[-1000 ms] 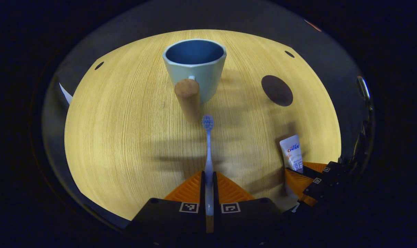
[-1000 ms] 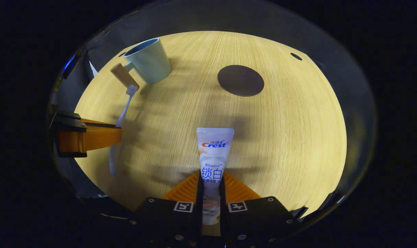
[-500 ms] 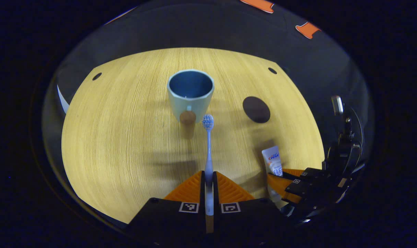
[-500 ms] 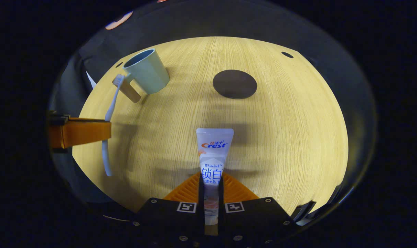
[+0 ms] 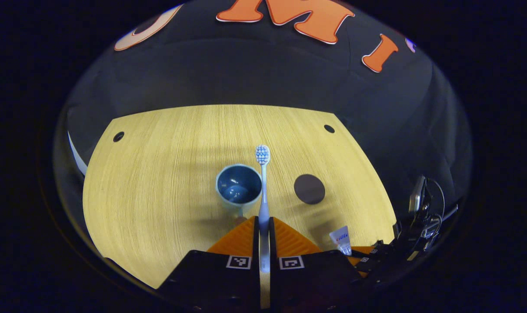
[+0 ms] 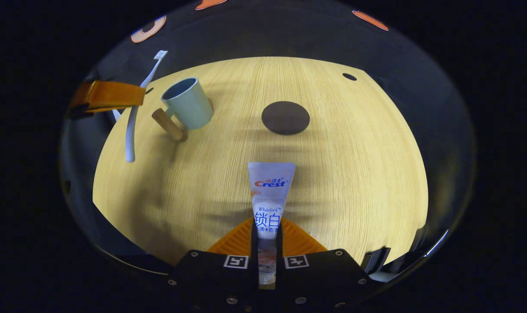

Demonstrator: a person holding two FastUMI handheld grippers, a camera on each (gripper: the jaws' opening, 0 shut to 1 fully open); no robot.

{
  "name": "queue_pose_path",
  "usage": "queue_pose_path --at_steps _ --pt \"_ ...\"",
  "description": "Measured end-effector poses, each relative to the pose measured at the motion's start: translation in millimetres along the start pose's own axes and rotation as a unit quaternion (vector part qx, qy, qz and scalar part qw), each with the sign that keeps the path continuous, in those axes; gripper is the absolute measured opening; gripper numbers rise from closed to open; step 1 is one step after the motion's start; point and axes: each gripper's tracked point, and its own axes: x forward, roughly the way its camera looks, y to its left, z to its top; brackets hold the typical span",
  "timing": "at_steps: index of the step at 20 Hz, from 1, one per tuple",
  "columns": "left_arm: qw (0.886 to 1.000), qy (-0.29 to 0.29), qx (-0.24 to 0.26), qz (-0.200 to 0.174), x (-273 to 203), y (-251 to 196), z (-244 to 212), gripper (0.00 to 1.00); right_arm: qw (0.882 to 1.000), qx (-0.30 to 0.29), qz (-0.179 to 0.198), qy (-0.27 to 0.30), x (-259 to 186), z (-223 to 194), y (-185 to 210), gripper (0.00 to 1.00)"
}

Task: Put the toothbrush and toothpaste on the desktop into the cup, then pick up the cup and place it on the coaster on the desktop.

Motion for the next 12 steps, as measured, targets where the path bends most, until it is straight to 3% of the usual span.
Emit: queue_pose_path --at_steps 5,12 --pt "0.999 -0.041 -0.002 -0.002 4 25 50 0.11 1.000 0.015 -0.006 -0.010 -9 1 -1 0.16" --pt "0.998 -0.067 0.015 0.006 39 40 74 0.09 0.999 0.032 -0.016 -0.018 -13 -5 0 0.16"
